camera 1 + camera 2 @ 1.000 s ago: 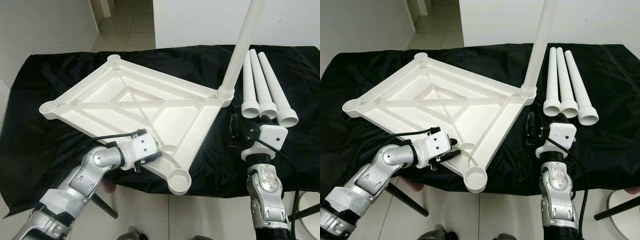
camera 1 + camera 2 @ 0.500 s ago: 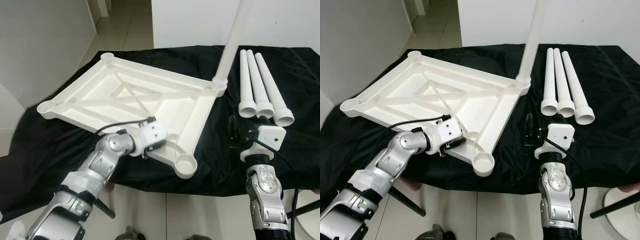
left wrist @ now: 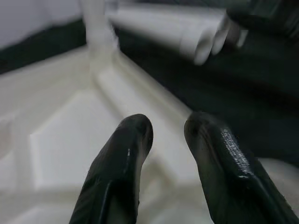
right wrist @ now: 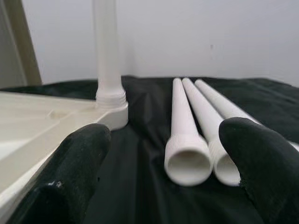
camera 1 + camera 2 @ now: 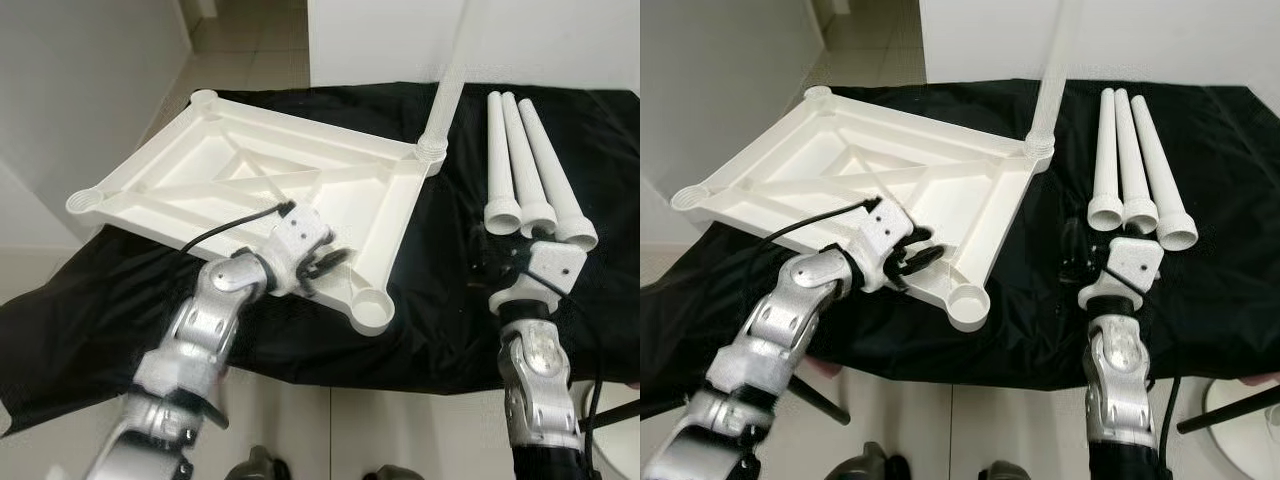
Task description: Building children table
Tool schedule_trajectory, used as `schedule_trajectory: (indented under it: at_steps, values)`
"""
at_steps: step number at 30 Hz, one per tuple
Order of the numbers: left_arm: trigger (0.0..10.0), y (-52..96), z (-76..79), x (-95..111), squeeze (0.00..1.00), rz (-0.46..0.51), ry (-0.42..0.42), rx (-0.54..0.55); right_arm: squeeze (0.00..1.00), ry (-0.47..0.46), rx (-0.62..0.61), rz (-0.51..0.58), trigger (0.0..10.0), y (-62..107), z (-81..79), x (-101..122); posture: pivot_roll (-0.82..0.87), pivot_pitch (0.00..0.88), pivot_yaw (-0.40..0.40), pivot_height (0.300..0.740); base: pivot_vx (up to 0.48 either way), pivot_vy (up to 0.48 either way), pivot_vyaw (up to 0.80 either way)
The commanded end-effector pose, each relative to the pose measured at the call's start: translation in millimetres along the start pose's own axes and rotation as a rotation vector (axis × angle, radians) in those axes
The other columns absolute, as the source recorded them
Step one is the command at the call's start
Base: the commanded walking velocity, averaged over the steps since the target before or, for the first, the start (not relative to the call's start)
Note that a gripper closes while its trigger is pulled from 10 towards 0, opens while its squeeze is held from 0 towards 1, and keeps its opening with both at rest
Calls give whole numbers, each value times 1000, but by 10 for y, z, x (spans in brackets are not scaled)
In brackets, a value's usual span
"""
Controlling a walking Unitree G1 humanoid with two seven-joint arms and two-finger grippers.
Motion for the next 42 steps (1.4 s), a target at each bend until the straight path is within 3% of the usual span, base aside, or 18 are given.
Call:
schedule_trajectory:
  at_steps: [1,3,7,9,10,11,12,14,19,21,27,32,42]
  values:
    - [10000,56,39,98,0,63,66,2,0,8,-38,-34,10000,-54,69,-65,-52,43,61,740,0,0,0]
    - [10000,69,127,215,0,129,89,-67,0,30,-78,-49,10000,-153,130,-74,-52,43,61,740,0,0,0]
    - [10000,38,111,339,0,186,90,-43,0,45,-115,-66,10000,-305,167,-75,-40,55,58,740,0,0,0]
    - [10000,38,111,339,0,186,90,-43,0,45,-115,-66,10000,-305,167,-75,-40,55,58,740,0,0,0]
    - [10000,22,13,433,0,239,69,52,0,49,-123,-76,10000,-369,158,-76,-39,58,64,740,0,0,0]
    - [10000,22,13,433,0,239,69,52,0,49,-123,-76,10000,-369,158,-76,-39,58,64,740,0,0,0]
    - [10000,20,-85,513,0,292,119,151,0,54,-134,-80,10000,-444,142,-66,-41,66,71,740,0,0,0]
    - [10000,12,-87,605,0,352,201,228,0,46,-151,-85,10000,-620,99,-31,-38,75,76,740,0,0,0]
    - [10000,11,-17,616,0,338,203,224,0,39,-157,-85,10000,-699,77,-13,-30,82,76,740,0,0,0]
    - [10000,-11,57,643,0,291,191,206,0,10,-153,-87,10000,-779,46,-9,6,118,78,740,0,0,0]
    - [10000,-22,132,691,0,268,191,186,0,-9,-147,-86,10000,-824,20,-2,20,144,84,740,0,0,0]
    - [10000,-18,281,735,0,247,195,168,0,-22,-141,-81,10000,-878,-14,25,32,185,90,740,0,0,0]
    - [10000,18,340,744,0,219,244,200,0,-43,-144,-89,10000,-953,-64,54,44,229,95,740,0,0,0]
Point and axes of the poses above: a point about 5 cm out from each wrist's last joint towards the gripper, its own y axis pointing back from the gripper into the wrist, its own x axis along the axis of the wrist's last joint, z = x × y, the point moved 3 cm from there along -y, pointing out of the wrist towards the gripper, and after that the axes turned 6 degrees about y, right-handed, at the moved point
